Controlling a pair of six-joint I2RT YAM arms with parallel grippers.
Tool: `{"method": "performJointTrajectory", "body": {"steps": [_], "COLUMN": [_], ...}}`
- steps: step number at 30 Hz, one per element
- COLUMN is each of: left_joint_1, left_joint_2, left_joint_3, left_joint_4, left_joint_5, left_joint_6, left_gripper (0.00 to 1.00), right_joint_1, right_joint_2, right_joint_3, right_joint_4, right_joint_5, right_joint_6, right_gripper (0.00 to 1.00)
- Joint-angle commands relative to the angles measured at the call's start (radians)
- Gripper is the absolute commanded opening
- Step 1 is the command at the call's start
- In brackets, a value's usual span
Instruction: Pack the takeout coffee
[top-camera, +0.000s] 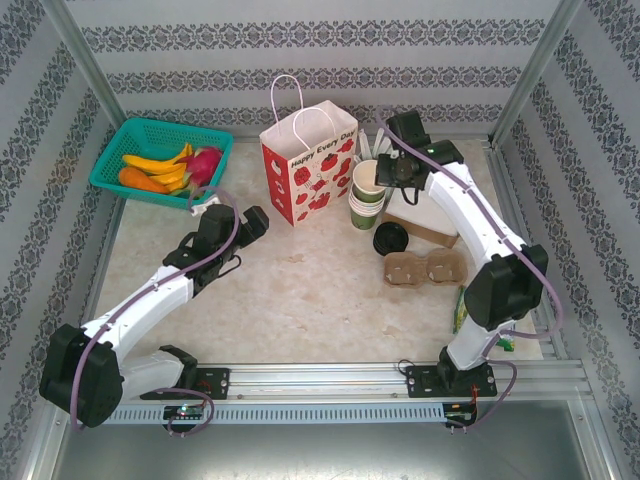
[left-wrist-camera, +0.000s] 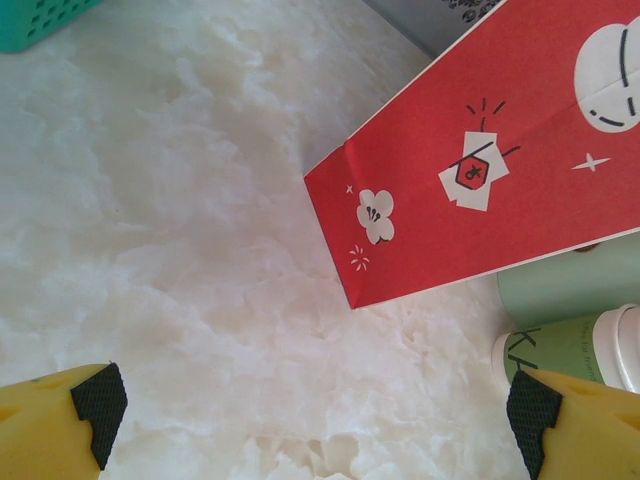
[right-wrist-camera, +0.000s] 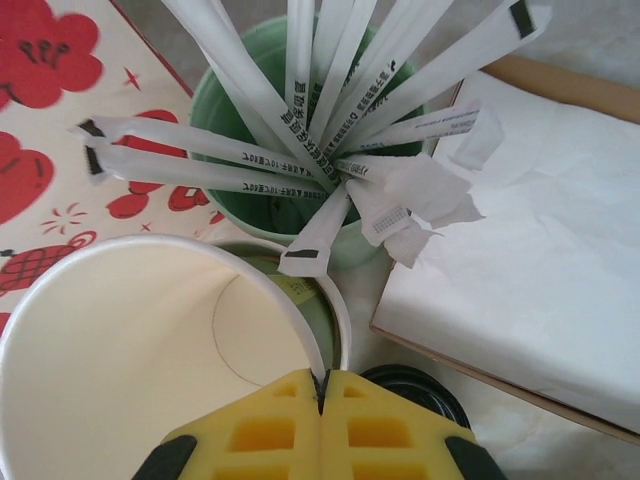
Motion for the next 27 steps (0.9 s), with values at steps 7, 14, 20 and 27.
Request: {"method": "performJointTrajectory", "body": {"steps": [7,14,20,27], "left_joint_1": [-0.008,-0.008,-0.008,-0.008], "left_joint_2": [0.023,0.051,0.073,0.103], "left_joint_3": [0.077,0.118,0.178,0.233], "left_joint_4": [-0.033,-0.029,-0.099,-0.153], "left_joint_5": [0.038,0.11,0.117,0.146], "left_joint_6": [0.049,0.056,0.046,0.025], "left_gripper": [1.0,1.0,0.99,1.0], "right_joint_1": [0.028,0.05,0.069,0.085], "right_joint_2": [-0.149,-0.245,-0.322,-0.378], "right_joint_3": [-0.07,-0.16,-0.253,-0.325], "right_joint_4": [0.036,0.088,0.163,0.208], "right_joint_5": [-0.016,-0.053,-0.132,-0.212], "right_joint_6": [0.003,-0.015,-0.042,-0.092], "right_gripper": [0.0,0.0,0.0,0.0]}}
